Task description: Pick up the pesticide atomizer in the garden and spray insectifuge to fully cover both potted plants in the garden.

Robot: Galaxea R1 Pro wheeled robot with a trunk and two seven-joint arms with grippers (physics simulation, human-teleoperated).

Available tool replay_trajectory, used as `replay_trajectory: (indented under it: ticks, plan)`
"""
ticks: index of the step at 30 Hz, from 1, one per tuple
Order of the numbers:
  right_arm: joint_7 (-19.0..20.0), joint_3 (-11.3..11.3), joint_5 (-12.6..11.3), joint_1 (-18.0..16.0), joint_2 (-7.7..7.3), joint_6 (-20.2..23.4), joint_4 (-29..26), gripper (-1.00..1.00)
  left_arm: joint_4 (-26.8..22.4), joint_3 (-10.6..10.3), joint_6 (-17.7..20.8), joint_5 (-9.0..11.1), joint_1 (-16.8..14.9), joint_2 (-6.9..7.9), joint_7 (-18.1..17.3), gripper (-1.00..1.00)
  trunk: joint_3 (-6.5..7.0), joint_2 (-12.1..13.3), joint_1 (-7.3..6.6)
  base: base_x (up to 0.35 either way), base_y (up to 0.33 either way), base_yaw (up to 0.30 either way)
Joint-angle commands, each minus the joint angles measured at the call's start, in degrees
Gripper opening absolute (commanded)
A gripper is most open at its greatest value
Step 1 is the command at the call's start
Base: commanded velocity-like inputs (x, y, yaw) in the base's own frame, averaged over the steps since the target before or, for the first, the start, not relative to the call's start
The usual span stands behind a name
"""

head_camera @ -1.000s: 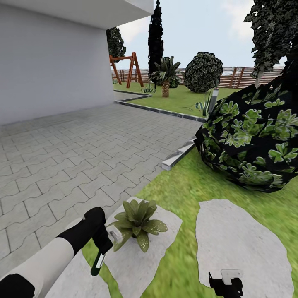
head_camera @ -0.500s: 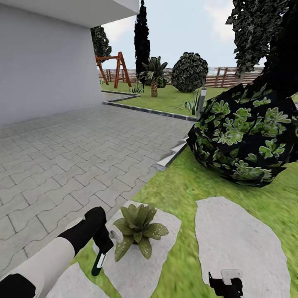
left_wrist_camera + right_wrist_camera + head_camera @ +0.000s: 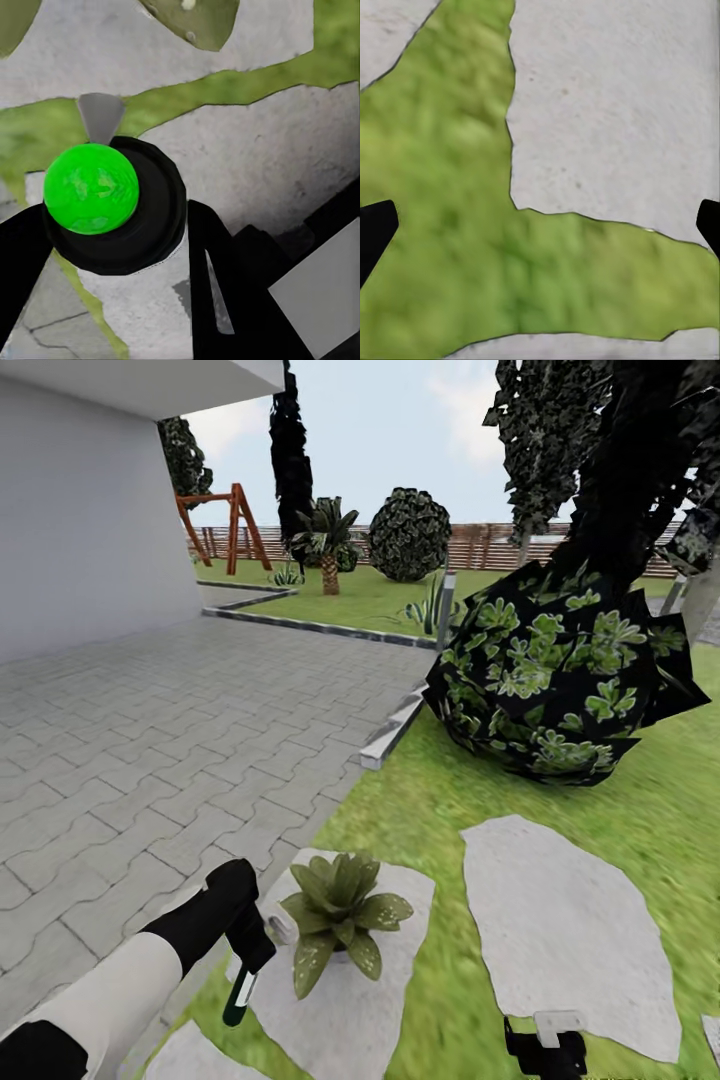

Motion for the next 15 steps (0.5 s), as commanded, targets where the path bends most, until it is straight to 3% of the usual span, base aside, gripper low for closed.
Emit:
replay_trajectory:
  ticks: [1, 8, 15]
  plan:
    - [-0.38, 0.49, -0.15, -0.05, -0.01, -0.14, 0.07, 1.00, -0.13, -0.17, 0.21, -0.53, -0.01, 0.05, -0.58, -1.00, -0.05, -0.02, 0.01, 0.170, 0.309, -0.277]
    - [-0.38, 0.49, -0.15, -0.05, -0.01, -0.14, 0.05, 1.00, -0.13, -0.46, 0.15, -0.54, 0.04, 0.00, -0.58, -1.00, -0.05, -0.02, 0.01, 0.217, 0.244, -0.262]
    - [-0.38, 0.49, -0.15, -0.05, 0.05, -0.14, 0.09, 1.00, -0.13, -0.65, 0.12, -0.55, 0.07, 0.05, -0.53, -1.00, -0.05, -0.02, 0.01, 0.017, 0.037, -0.050]
